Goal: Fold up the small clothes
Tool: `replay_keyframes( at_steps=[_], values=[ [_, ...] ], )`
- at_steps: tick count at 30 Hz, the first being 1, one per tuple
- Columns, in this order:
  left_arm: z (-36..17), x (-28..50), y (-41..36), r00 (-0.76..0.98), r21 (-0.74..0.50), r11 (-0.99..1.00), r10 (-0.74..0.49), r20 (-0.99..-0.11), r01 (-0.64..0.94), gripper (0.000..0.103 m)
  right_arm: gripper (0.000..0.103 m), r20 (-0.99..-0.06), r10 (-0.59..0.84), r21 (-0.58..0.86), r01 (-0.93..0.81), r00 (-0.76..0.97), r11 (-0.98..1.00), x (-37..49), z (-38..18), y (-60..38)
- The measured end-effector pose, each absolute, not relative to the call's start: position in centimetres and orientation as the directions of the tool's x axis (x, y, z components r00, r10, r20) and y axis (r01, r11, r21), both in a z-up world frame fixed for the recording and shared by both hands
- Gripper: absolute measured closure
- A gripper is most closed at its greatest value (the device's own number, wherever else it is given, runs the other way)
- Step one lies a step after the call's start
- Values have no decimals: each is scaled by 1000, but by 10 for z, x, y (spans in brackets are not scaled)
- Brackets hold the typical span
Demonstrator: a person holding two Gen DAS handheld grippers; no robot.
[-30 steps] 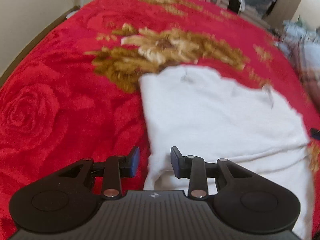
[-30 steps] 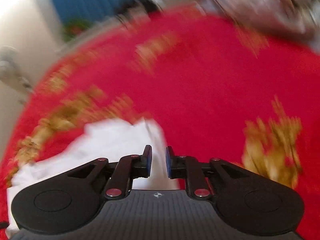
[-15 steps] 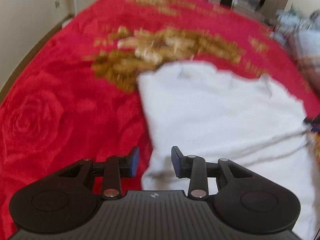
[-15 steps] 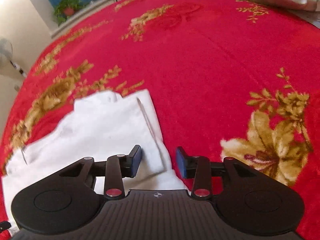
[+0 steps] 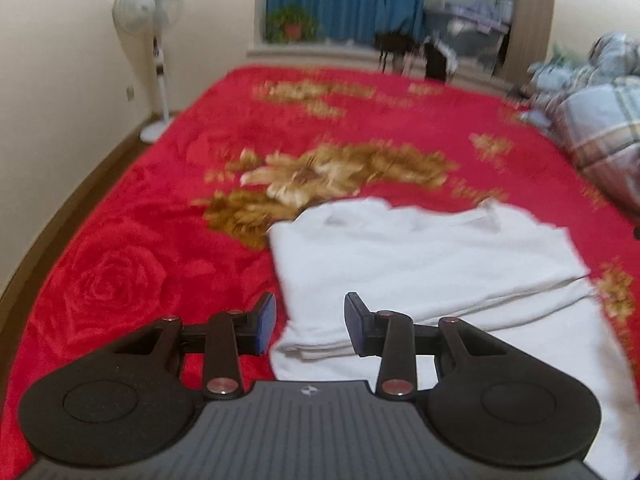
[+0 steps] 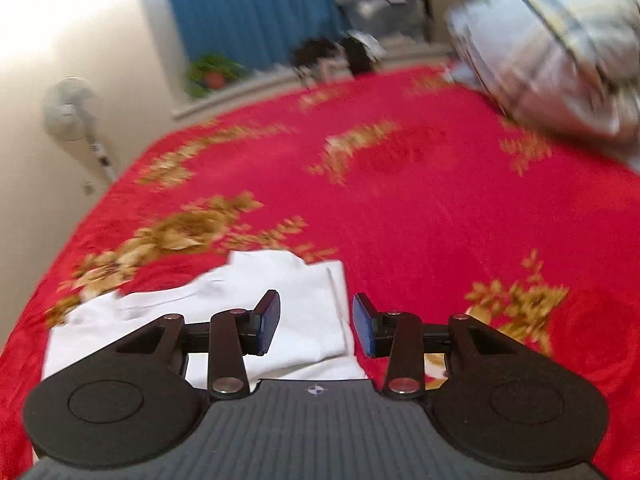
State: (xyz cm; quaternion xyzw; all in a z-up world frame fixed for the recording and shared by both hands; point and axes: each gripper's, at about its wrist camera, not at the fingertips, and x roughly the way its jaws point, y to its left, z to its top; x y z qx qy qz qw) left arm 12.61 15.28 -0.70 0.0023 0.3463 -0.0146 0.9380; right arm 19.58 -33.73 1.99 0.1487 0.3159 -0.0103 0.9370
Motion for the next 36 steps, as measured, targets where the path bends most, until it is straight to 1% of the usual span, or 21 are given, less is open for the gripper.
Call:
replay_keyframes(
  at_steps=[3,5,8,10,14,16,18,21,24,28,36],
  values=[
    [11,85,138,791,-4,998,-47,-611,56,61,61,-572,115,271,54,812,961,156,45,-339],
    [17,56,128,794,-4,997,-65,-604,79,61,60,-560,161,273,-2,813,962,124,57,-341],
    [14,15,125,777,-39,994,-104,-621,102,61,59,-556,202,263,-60,806,963,73,66,-343],
    [6,-9,125,759,-59,993,-113,-642,98,61,59,-568,219,263,-77,793,962,44,63,-346],
    [-24,-39,127,711,-98,993,-111,-694,60,61,59,-607,212,291,-33,766,956,7,37,-357],
    [-39,-43,130,676,-105,994,-95,-731,26,61,59,-640,190,300,14,744,954,-1,16,-360],
    [-47,-41,134,658,-107,994,-88,-748,11,61,59,-686,156,296,77,711,952,-4,-1,-364],
    [-58,-35,139,628,-102,995,-85,-774,9,61,59,-718,165,303,91,676,949,1,-15,-366],
    [-77,-31,144,563,-110,994,-81,-823,-17,61,59,-741,161,304,113,652,946,5,-23,-368],
    [-92,-32,150,496,-131,991,-94,-863,-40,61,59,-791,193,351,172,581,920,11,-39,-378],
    [-104,-40,161,417,-164,983,-115,-902,-84,61,59,-889,179,276,181,422,944,13,-73,-372]
  ],
)
